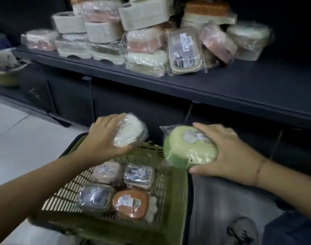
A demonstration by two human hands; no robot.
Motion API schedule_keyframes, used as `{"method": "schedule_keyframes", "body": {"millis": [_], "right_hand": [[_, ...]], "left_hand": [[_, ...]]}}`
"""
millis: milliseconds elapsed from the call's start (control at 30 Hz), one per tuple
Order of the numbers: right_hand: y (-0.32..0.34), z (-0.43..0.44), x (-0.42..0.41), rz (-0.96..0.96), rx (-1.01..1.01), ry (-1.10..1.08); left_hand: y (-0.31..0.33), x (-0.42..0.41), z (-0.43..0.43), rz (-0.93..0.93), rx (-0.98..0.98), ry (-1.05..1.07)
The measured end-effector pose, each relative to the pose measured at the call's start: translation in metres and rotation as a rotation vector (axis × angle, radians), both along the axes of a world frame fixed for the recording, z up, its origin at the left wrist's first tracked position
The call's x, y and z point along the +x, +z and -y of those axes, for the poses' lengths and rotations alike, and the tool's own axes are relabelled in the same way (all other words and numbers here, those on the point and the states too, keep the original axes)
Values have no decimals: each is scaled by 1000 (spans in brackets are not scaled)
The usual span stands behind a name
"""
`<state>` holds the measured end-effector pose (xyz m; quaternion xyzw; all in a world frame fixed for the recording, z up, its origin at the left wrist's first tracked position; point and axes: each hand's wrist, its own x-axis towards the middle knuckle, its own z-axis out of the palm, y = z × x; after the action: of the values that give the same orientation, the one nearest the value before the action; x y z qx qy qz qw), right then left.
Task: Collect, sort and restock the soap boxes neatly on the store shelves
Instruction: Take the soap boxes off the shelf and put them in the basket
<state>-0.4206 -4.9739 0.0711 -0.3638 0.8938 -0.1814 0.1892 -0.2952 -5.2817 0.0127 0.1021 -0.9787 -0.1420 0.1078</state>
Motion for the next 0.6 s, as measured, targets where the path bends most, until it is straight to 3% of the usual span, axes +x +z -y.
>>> {"method": "schedule_keyframes", "body": {"millis": [100,267,500,600], "right_hand": [[-73,58,26,70,147,53],[-175,124,43,125,244,-141],[-238,157,66,129,133,-183],[-254,159,72,136,59,-299]], "left_hand": [[-58,29,33,203,-105,-26],[-126,36,57,453,-171,-80],[-166,39,88,647,-362,-248],[-193,57,105,520,-349,-268]]}}
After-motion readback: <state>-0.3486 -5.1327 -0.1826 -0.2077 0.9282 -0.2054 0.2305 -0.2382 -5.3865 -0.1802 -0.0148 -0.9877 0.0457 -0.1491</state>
